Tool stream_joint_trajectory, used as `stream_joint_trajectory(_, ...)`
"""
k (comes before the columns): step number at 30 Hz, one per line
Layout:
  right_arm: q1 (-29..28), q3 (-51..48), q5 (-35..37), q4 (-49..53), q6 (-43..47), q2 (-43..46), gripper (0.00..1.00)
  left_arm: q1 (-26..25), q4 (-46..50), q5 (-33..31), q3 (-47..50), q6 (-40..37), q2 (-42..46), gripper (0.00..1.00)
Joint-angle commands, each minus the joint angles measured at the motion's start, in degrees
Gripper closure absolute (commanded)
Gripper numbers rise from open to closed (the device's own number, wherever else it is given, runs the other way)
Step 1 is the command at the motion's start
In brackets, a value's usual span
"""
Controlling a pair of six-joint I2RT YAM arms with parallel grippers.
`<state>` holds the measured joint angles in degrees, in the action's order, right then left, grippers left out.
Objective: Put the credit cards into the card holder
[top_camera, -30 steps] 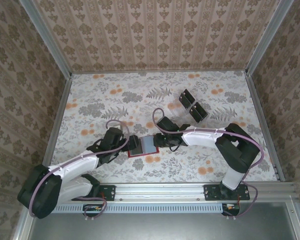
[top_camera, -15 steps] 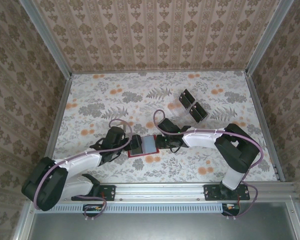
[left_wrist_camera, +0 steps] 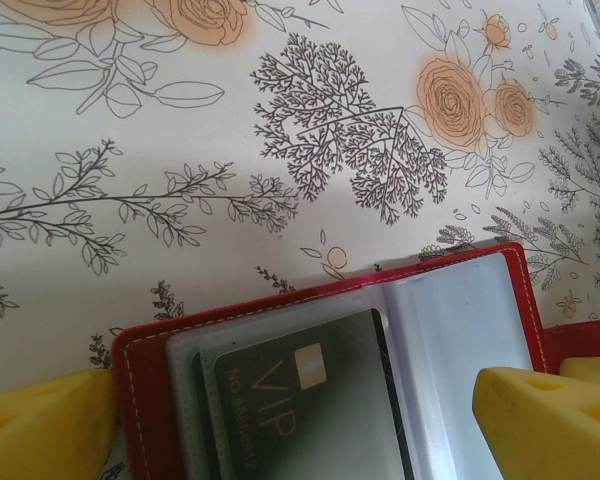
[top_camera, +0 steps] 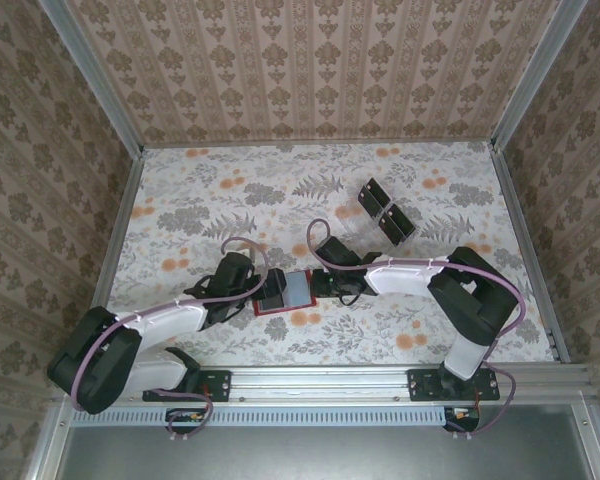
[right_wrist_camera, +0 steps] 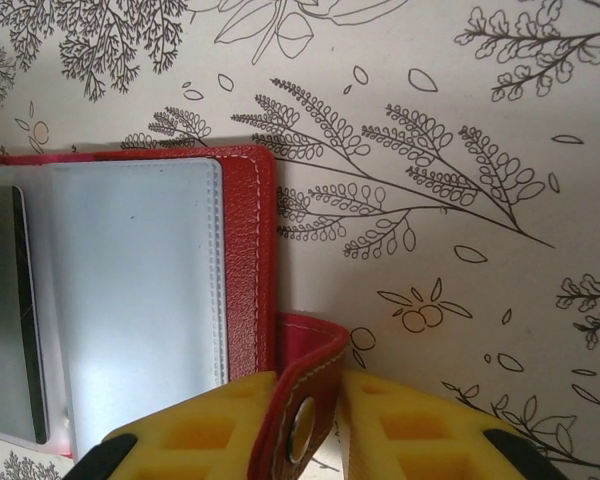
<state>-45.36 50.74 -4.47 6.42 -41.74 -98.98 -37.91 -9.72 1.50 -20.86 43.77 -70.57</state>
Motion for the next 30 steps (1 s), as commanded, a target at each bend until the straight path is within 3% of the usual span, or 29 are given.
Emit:
stream_joint_trajectory(1, 0.1, -1.0, -1.1, -0.6, -0.6, -1.0, 0.78, -1.0, -1.9, 2.2, -1.5, 1.2, -1.0, 0.00)
stream_joint_trajectory(17, 0.4, -1.2, -2.6, -2.0, -1.3, -1.9, 0.80, -4.2, 1.1, -0.4, -3.4, 2.5, 6.7, 0.00)
stream_joint_trajectory(23, 2.3, -2.0, -3.0, -2.0, -1.7, 0.8, 0.62, -5.2, 1.2, -0.4, -4.7, 2.6, 6.7, 0.00)
stream_joint_trajectory(30, 5.1, -4.5, -3.2, -2.6, -2.6, 5.1, 0.56, -5.8, 1.0, -0.4, -5.6, 2.6, 6.4, 0.00)
